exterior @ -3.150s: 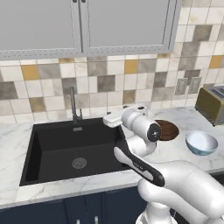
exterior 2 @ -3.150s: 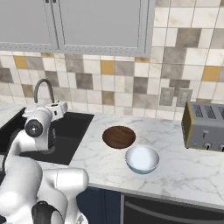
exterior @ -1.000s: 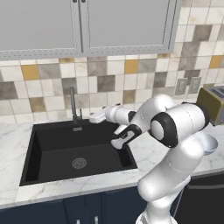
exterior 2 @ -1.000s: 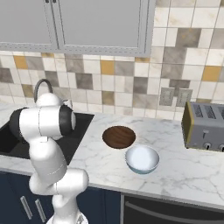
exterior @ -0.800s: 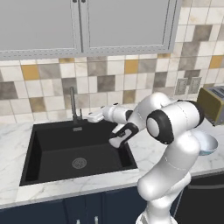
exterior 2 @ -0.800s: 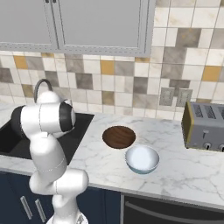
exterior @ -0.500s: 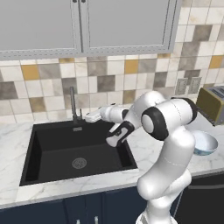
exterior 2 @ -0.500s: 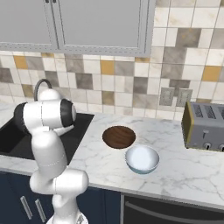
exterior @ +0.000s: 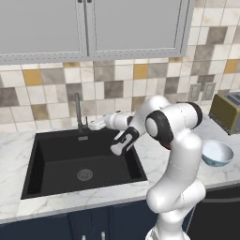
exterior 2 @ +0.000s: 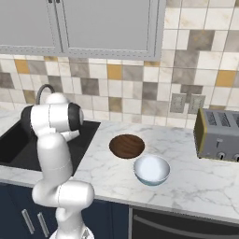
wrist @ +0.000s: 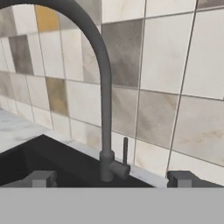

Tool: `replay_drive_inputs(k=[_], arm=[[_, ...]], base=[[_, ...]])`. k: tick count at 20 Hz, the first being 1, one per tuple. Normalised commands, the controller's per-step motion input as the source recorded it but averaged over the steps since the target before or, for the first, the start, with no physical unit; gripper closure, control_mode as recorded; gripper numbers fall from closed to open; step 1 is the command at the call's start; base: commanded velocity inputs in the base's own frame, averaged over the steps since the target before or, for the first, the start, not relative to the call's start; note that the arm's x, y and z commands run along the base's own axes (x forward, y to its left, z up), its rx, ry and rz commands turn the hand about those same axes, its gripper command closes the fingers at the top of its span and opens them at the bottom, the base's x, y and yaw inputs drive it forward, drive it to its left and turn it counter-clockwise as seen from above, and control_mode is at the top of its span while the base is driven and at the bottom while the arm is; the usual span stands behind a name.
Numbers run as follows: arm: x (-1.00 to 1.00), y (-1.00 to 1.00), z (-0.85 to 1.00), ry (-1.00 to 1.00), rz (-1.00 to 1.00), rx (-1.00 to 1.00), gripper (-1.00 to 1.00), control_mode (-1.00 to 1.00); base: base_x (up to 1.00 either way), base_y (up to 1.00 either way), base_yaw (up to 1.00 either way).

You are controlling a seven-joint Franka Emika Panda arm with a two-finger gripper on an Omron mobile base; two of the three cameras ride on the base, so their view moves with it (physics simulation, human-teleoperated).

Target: Rinse each bowl for a few seconds and place them down in the sink or on the counter.

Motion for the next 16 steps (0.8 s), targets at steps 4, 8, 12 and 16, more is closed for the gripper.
replay_drive_inputs(k=[4,8,12,16], arm=[[0.33,0.00,-0.31,-0.04,0.05,0.04,-1.00,-1.00],[0.35,0.00,-0.32,-0.04,0.04,0.04,-1.00,-1.00],[0.34,0.01,-0.32,-0.06,0.03,0.04,-1.00,-1.00],[0.34,0.07,-0.34,-0.07,0.03,0.04,-1.00,-1.00]], base=[[0.00,0.00,0.00],[0.00,0.00,0.00],[0.00,0.00,0.00],[0.00,0.00,0.00]])
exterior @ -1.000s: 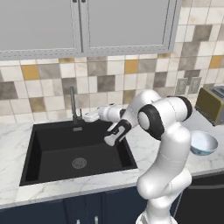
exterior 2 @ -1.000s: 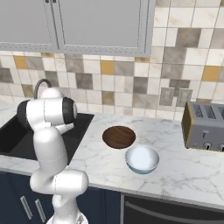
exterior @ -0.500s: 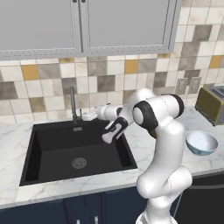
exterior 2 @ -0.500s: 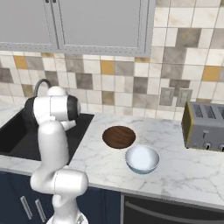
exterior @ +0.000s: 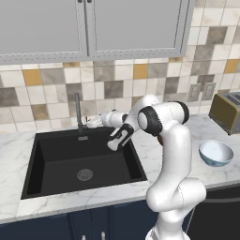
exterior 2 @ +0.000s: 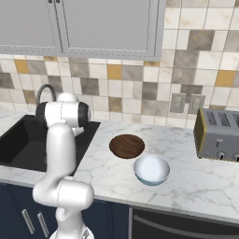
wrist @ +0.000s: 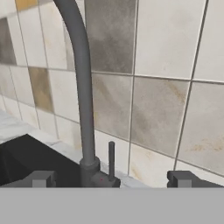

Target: Rinse each bowl for a few seconds and place them down in the sink or on the counter.

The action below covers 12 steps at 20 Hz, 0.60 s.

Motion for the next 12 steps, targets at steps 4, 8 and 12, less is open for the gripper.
replay_drive_inputs(k=[4,8,12], arm=[[0.36,0.11,-0.37,-0.07,0.02,0.04,-1.00,-1.00],[0.38,0.15,-0.38,-0.06,0.02,0.04,-1.00,-1.00],[0.38,0.19,-0.35,-0.04,0.02,0.04,-1.00,-1.00]], base=[[0.00,0.00,0.00],[0.00,0.00,0.00],[0.00,0.00,0.00]])
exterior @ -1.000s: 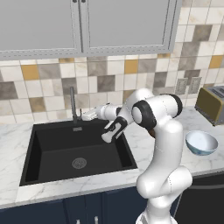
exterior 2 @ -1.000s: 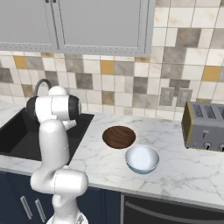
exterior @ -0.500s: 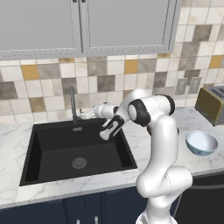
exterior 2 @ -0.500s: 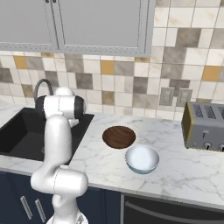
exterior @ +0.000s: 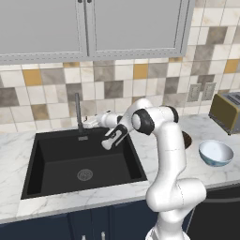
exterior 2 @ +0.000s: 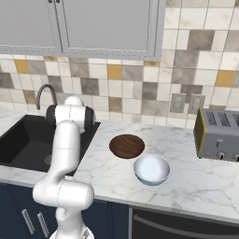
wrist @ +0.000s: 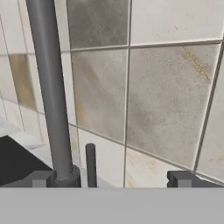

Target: Rinse each bowl for a few seconds and place them down in the sink or on the counter.

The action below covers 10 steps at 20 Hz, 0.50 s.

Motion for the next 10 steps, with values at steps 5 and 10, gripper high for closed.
replay_drive_inputs(k=[5,10], arm=[[0.38,0.16,-0.30,-0.05,0.02,0.05,-1.00,-1.00],[0.40,0.06,-0.25,-0.04,0.02,0.06,-1.00,-1.00]], base=[[0.00,0.00,0.00],[0.00,0.00,0.00]])
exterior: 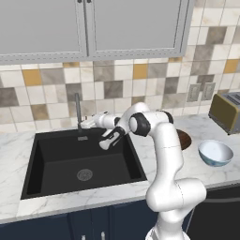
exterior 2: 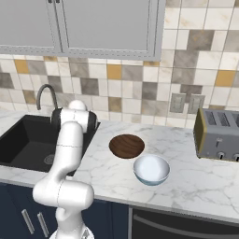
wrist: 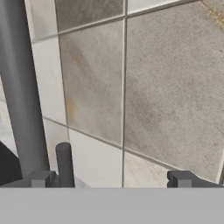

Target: Rinse each bowl for a few seconds and place them down in the sink or on the counter.

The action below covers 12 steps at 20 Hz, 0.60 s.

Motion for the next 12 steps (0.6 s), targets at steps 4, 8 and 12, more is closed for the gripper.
replay_drive_inputs(k=[4,8,12], arm=[[0.42,0.03,-0.23,-0.03,0.02,0.06,-1.00,-1.00],[0.40,0.11,-0.28,-0.03,0.01,0.04,1.00,-1.00],[0.30,0.14,-0.33,-0.04,0.00,0.02,1.00,-1.00]], base=[[0.00,0.00,0.00],[0.00,0.00,0.00],[0.00,0.00,0.00]])
